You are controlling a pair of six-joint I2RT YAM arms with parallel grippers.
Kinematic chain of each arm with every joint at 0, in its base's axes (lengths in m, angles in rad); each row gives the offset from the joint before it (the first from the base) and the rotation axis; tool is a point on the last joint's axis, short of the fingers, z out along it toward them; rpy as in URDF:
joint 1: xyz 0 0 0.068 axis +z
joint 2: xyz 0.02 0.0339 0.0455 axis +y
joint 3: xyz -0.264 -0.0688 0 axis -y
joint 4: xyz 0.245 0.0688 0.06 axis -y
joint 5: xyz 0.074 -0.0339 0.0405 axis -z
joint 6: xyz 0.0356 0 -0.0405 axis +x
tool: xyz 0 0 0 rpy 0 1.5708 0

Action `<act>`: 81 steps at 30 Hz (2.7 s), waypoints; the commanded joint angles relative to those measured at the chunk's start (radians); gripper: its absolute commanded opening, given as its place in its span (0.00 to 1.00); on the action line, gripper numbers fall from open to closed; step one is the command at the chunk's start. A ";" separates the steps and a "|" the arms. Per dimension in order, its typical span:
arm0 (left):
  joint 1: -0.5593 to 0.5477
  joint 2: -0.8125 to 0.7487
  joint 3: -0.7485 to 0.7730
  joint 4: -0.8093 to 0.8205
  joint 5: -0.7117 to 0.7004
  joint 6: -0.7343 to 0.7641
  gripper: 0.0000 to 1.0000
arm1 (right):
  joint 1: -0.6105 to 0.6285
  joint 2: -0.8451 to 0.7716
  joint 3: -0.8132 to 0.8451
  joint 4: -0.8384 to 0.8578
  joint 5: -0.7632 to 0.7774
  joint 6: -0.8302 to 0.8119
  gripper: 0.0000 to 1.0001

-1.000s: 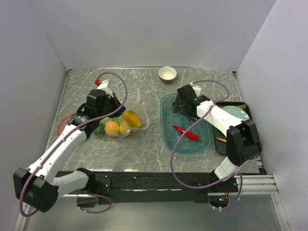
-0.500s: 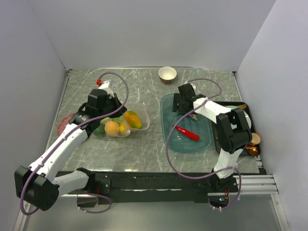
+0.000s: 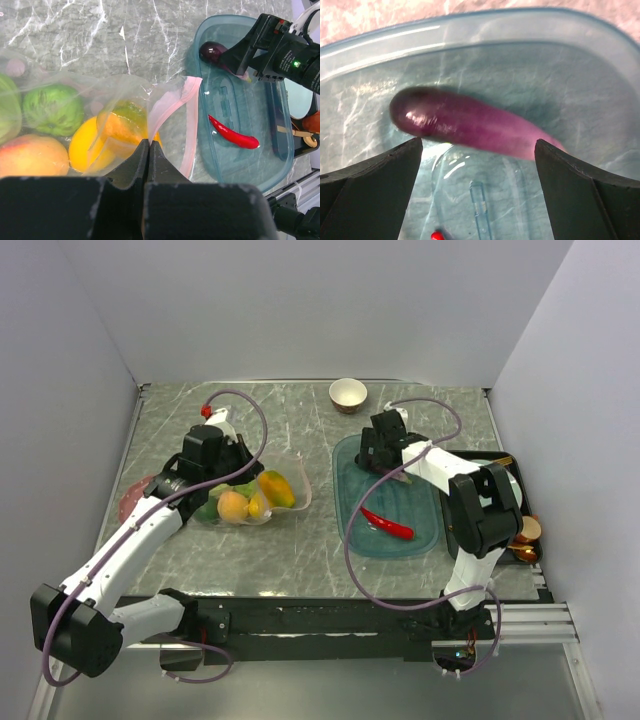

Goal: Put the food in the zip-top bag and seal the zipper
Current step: Pick up the fake vegetable from the bin.

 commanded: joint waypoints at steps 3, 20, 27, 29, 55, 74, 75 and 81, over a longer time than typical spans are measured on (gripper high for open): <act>0.002 0.010 0.018 0.032 0.020 -0.007 0.01 | -0.012 0.068 0.103 -0.025 0.052 -0.025 1.00; 0.002 0.028 0.025 0.029 0.001 0.002 0.01 | -0.014 -0.012 -0.045 0.015 -0.187 0.062 0.93; 0.002 0.028 0.025 0.028 0.004 0.002 0.01 | -0.009 -0.079 -0.096 0.024 -0.214 0.081 0.77; 0.002 0.025 0.020 0.026 0.004 0.001 0.01 | -0.009 -0.098 -0.110 0.027 -0.211 0.081 0.71; 0.002 -0.004 0.000 0.028 0.004 -0.010 0.01 | -0.005 -0.157 -0.174 0.018 -0.238 0.127 0.40; 0.000 0.022 0.015 0.040 0.020 -0.015 0.01 | 0.072 -0.432 -0.179 -0.031 -0.545 0.081 0.38; 0.002 0.024 0.018 0.040 0.023 -0.015 0.01 | 0.083 -0.440 -0.179 -0.030 -0.559 0.079 0.38; 0.002 0.038 0.025 0.038 0.021 -0.010 0.01 | 0.181 -0.455 -0.109 -0.080 -0.594 0.030 0.38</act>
